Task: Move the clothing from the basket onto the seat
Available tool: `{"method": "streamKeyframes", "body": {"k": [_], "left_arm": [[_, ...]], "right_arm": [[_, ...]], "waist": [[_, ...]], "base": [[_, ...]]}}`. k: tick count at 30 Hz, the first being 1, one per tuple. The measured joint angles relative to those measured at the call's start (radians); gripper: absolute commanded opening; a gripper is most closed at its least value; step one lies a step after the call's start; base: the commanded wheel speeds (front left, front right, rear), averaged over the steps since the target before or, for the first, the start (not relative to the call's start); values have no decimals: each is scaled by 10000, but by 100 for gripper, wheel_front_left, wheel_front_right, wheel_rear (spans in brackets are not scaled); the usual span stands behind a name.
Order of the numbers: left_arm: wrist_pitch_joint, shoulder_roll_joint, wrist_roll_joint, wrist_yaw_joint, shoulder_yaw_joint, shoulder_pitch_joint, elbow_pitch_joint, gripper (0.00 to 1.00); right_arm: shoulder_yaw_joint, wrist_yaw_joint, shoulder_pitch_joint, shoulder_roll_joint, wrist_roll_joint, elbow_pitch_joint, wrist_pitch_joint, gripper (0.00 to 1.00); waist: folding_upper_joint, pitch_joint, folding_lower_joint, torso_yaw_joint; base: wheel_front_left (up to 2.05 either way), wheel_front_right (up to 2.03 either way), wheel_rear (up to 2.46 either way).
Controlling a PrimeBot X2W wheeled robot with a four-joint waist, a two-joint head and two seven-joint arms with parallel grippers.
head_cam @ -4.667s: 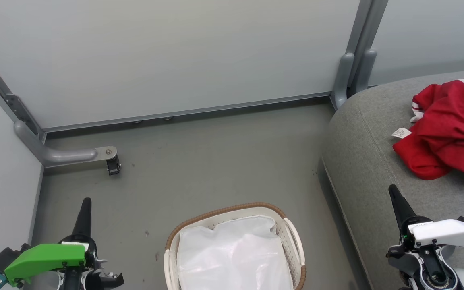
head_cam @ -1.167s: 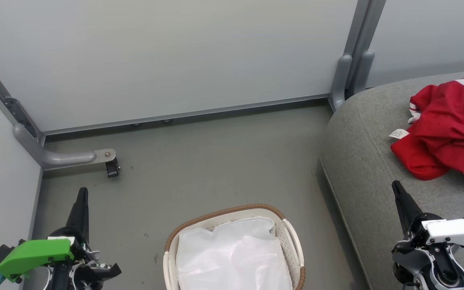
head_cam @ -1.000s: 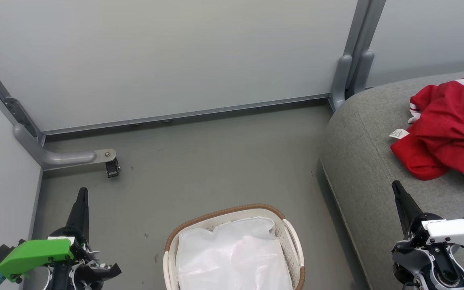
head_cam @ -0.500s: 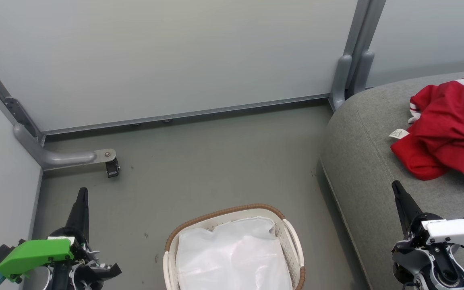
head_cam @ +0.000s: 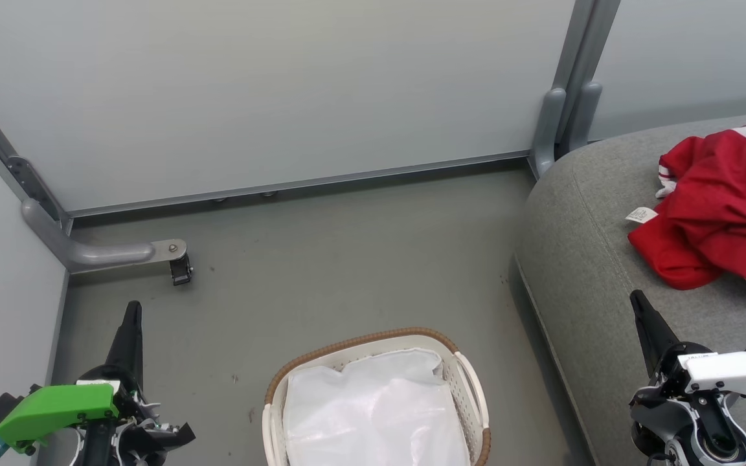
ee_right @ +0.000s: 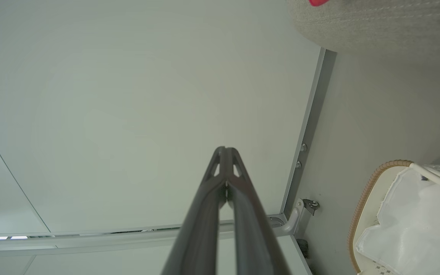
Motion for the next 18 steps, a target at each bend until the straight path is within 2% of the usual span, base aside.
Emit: {"method": "streamKeyframes", "body": {"k": [18], "left_arm": [[0,0,0,0,0,0,0,0]], "right_arm": [[0,0,0,0,0,0,0,0]], "waist": [[0,0,0,0]], "base": [[0,0,0]]}}
